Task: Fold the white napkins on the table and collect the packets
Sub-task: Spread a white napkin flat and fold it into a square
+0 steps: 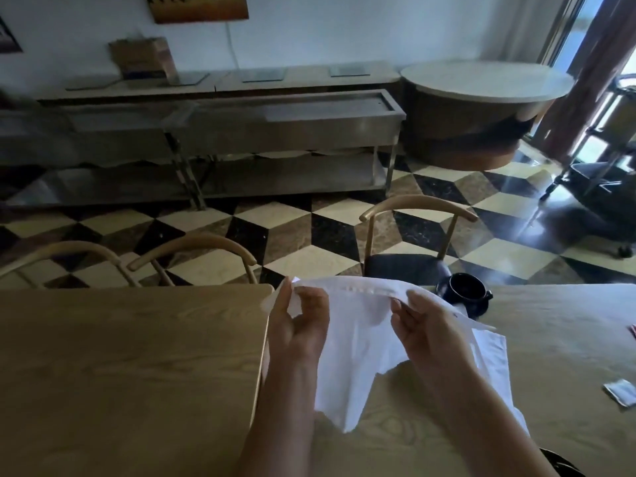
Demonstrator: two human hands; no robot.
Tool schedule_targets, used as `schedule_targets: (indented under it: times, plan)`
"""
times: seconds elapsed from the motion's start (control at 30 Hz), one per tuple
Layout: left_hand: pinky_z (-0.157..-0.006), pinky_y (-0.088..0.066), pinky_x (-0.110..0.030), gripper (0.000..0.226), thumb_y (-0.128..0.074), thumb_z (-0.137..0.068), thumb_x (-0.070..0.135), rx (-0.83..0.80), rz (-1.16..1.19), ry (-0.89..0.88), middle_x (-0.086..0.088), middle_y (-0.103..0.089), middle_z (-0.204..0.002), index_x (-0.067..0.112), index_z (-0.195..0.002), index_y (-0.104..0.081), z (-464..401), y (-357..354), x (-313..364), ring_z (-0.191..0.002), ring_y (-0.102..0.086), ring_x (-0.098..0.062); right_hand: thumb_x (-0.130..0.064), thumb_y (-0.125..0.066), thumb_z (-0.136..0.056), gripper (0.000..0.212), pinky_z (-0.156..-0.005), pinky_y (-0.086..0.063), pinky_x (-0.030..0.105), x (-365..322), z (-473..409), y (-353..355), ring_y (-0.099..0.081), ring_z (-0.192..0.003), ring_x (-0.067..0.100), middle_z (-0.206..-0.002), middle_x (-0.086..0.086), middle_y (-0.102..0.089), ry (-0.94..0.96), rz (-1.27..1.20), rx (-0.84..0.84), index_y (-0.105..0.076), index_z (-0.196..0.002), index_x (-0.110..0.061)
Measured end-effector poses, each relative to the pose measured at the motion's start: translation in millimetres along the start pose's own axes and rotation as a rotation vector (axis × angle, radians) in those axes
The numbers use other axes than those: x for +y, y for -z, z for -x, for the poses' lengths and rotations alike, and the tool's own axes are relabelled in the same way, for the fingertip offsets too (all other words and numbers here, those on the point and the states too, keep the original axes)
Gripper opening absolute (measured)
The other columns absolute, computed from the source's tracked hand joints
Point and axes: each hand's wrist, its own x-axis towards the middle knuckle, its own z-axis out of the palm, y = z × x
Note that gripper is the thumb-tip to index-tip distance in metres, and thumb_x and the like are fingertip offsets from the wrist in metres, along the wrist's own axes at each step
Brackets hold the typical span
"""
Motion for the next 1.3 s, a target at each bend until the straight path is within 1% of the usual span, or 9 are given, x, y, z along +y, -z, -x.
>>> schedule_targets:
  times: [0.13, 0.37, 0.53, 0.63, 0.77, 0.9, 1.03, 1.17, 1.3]
  plan:
    - [-0.065, -0.062, -0.031, 0.020, -0.068, -0.093, 0.014, -0.137, 0.798, 0.201, 0.000, -0.072, -0.093, 0.012, -0.112, -0.072, -27, 21, -12, -0.081, -0.072, -0.013, -0.008, -0.053, -0.098, 0.009, -0.047, -0.053, 0.019, 20, -28, -6, -0.072, -0.056, 0.011, -0.076, 0.009, -0.073, -0.126, -0.093, 0.080, -0.062, -0.100, -0.006]
    - [-0.055, -0.046, -0.019, 0.034, -0.051, -0.097, 0.019, 0.132, 0.335, 0.053, 0.005, -0.045, -0.055, 0.017, -0.063, -0.050, -92, -26, 46, -0.050, -0.050, -0.011, -0.022, -0.059, -0.098, 0.013, -0.053, -0.057, 0.025, -17, -100, -37, -0.070, -0.072, 0.020, -0.088, 0.013, -0.068, -0.086, -0.057, 0.163, -0.059, -0.096, -0.009]
    - [-0.053, -0.054, -0.029, 0.030, -0.047, -0.099, 0.031, -0.007, 0.128, -0.099, -0.009, -0.057, -0.049, 0.007, -0.082, -0.056, -92, -53, 82, -0.048, -0.062, -0.021, -0.017, -0.063, -0.094, 0.009, -0.063, -0.060, 0.032, -52, -113, -53, -0.071, -0.093, 0.030, -0.105, 0.014, -0.071, 0.033, 0.025, 0.040, -0.062, -0.101, -0.011]
    - [-0.058, -0.057, -0.032, 0.038, -0.054, -0.096, 0.036, 0.041, -0.103, -0.198, -0.015, -0.066, -0.074, 0.001, -0.109, -0.059, -82, -44, 87, -0.063, -0.069, -0.025, -0.017, -0.063, -0.093, 0.008, -0.063, -0.059, 0.032, -53, -103, -44, -0.072, -0.093, 0.029, -0.104, 0.012, -0.072, 0.086, 0.032, 0.037, -0.064, -0.099, -0.013]
    - [-0.057, -0.058, -0.030, 0.022, -0.063, -0.092, 0.025, 0.216, -0.369, -0.285, -0.012, -0.068, -0.099, 0.011, -0.108, -0.064, -66, 18, 79, -0.084, -0.071, -0.023, -0.020, -0.059, -0.098, 0.011, -0.054, -0.055, 0.027, -24, -75, -5, -0.067, -0.074, 0.021, -0.090, 0.010, -0.063, 0.052, 0.125, 0.074, -0.061, -0.096, -0.009]
    - [-0.051, -0.055, -0.026, 0.014, -0.058, -0.094, 0.028, 0.332, -0.520, -0.214, -0.002, -0.075, -0.078, 0.017, -0.097, -0.066, -46, 100, 59, -0.068, -0.073, -0.016, -0.007, -0.059, -0.086, 0.015, -0.058, -0.048, 0.028, 29, -44, 61, -0.064, -0.071, 0.022, -0.084, 0.014, -0.069, -0.083, 0.296, 0.097, -0.066, -0.099, -0.002]
    - [-0.054, -0.051, -0.030, 0.011, -0.054, -0.091, 0.012, 0.525, -0.511, -0.019, -0.006, -0.061, -0.081, 0.017, -0.082, -0.059, -37, 184, 38, -0.071, -0.060, -0.020, 0.001, -0.053, -0.089, 0.013, -0.036, -0.044, 0.018, 81, -29, 120, -0.054, -0.038, 0.012, -0.050, 0.005, -0.056, -0.320, 0.319, 0.256, -0.057, -0.081, -0.008]
    - [-0.055, -0.050, -0.032, 0.009, -0.058, -0.093, 0.010, 0.660, -0.498, 0.190, -0.015, -0.054, -0.090, 0.005, -0.101, -0.056, -23, 256, 28, -0.072, -0.054, -0.024, 0.003, -0.055, -0.091, 0.017, -0.036, -0.052, 0.024, 118, -25, 169, -0.058, -0.050, 0.020, -0.066, 0.013, -0.054, -0.481, 0.209, 0.428, -0.051, -0.078, -0.007]
    - [-0.031, -0.048, -0.022, 0.016, -0.060, -0.096, 0.009, 0.735, -0.608, 0.258, -0.015, -0.053, -0.084, 0.003, -0.110, -0.056, -11, 296, 25, -0.064, -0.048, -0.022, 0.002, -0.054, -0.094, 0.015, -0.037, -0.052, 0.026, 144, -13, 199, -0.061, -0.038, 0.019, -0.072, 0.016, -0.053, -0.533, 0.227, 0.479, -0.052, -0.081, -0.005]
